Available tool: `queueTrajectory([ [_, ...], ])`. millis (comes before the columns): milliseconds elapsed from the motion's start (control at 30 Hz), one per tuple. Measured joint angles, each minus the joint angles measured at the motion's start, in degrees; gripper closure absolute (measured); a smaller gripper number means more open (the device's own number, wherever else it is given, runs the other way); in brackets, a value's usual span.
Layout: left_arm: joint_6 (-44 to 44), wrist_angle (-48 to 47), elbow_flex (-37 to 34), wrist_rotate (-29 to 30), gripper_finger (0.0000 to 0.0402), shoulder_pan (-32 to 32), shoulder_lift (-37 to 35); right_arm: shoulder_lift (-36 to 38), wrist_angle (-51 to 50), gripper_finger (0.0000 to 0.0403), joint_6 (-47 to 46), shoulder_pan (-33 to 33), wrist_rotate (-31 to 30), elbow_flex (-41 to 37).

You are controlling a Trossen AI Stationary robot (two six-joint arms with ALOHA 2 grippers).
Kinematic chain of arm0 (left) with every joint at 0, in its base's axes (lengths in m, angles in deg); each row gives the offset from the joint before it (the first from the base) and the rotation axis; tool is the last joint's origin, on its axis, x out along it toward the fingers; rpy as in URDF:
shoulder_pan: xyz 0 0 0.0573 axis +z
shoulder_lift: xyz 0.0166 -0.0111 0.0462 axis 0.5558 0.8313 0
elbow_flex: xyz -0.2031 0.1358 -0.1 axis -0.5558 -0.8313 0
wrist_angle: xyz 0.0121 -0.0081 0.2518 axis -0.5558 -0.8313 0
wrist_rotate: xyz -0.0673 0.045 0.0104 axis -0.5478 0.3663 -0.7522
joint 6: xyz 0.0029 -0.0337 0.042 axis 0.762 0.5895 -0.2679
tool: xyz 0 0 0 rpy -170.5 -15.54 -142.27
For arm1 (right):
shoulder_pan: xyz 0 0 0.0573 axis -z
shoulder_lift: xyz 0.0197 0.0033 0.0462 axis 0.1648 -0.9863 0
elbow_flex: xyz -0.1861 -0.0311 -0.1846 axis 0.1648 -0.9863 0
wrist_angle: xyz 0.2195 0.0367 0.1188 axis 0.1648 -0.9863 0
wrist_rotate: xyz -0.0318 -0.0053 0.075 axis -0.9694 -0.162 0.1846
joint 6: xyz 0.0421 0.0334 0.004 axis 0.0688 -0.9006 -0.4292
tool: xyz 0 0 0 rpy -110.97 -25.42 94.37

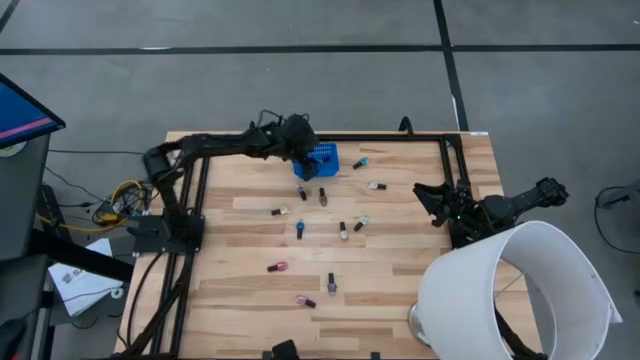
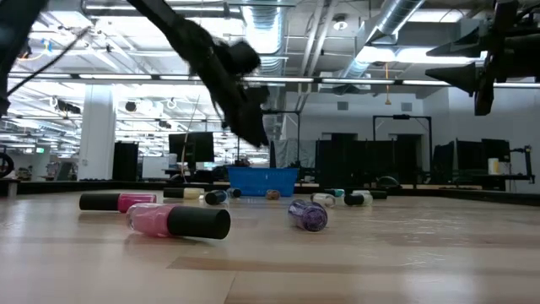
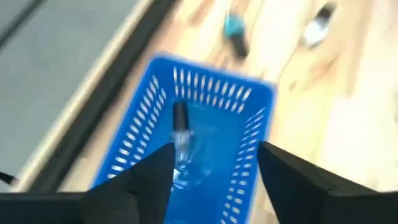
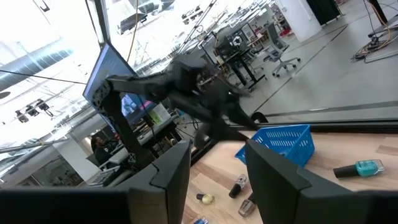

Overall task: Pick & Place Nail Polish
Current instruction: Put the dark pink nail polish bottle into the blue basket

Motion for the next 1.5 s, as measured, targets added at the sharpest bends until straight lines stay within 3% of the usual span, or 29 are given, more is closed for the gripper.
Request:
queueTrajectory([
  [133,-0.2,-8.4,0.0,0.9,0.0151,-2.1,-11.4,0.0,0.0,0.0259,0.0,0.0,0.0,0.0],
  [333,0.5,-22.1,-2.4,1.5,0.0154,-7.9,-28.7,0.0,0.0,0.0258,0.3,0.0,-0.1,0.0],
  [533,10.4,-24.2,-14.5,1.5,0.0154,-14.8,-41.7,0.0,0.0,0.0262,0.4,0.0,-0.1,0.0],
  [700,19.3,-23.9,-26.5,-0.3,0.0158,-25.5,-47.3,0.0,0.0,0.0259,0.4,0.0,-0.1,0.0],
  [933,30.9,-10.8,-37.4,0.2,0.0171,-41.7,-45.4,0.0,0.0,0.0258,0.4,0.0,0.0,0.0],
  [1133,34.9,-5.8,-38.6,6.5,0.0171,-51.7,-37.2,0.0,-0.3,0.0265,0.4,0.0,0.0,0.0],
  [1367,37.1,1.1,-38.6,15.1,0.0171,-55.3,-28.3,0.0,-0.4,0.0264,0.4,0.0,0.0,0.0],
  [1500,39.3,4.5,-38.6,15.3,0.0172,-55.1,-24.1,0.0,-0.4,0.0261,0.4,0.0,0.0,0.0],
])
